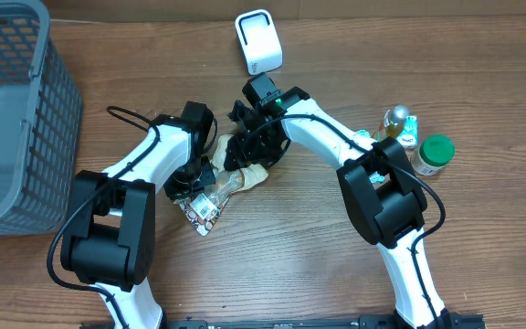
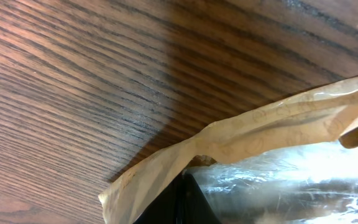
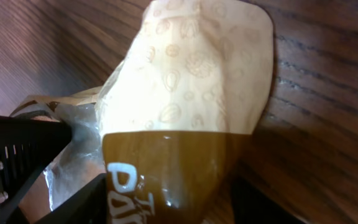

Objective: Scan the item barcode

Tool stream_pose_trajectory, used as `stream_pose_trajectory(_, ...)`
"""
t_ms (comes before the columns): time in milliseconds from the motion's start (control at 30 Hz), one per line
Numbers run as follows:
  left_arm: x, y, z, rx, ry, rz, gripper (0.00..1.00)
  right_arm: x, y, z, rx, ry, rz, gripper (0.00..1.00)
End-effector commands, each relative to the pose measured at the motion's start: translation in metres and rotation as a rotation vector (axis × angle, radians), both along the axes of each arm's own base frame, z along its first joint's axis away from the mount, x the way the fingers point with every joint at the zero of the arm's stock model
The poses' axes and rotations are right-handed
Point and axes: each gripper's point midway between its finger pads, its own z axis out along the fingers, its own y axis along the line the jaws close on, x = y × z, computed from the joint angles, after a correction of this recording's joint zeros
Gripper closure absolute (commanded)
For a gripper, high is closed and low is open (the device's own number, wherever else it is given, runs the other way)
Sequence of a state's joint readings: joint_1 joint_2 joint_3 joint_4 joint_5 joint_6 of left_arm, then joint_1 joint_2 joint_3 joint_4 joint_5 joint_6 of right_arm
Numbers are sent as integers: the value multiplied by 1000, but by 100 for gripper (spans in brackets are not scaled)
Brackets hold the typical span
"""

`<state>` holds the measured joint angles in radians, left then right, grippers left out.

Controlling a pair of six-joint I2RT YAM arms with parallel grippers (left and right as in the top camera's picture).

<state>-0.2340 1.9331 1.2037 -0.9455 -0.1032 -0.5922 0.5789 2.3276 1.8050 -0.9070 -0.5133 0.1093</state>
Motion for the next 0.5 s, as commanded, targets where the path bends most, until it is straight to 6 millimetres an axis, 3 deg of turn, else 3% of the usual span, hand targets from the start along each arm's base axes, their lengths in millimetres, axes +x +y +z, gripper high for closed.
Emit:
stream_pose_trajectory(0,-2,3,-12,12,25,-16,96,-7,-1,-9,-20,18,8,44)
stream_pose_trajectory(100,-1,4,-11,12,23,-14,96,-4,-2,-4,-20,18,3,27)
stream_pose_trajectory(267,-1,4,-12,12,21,-15,96,11,0,2,8,-27,-10,24)
stream_pose_trajectory(467,0,4,-12,10,18,-27,96,27,10,7,55,-100,-9,13)
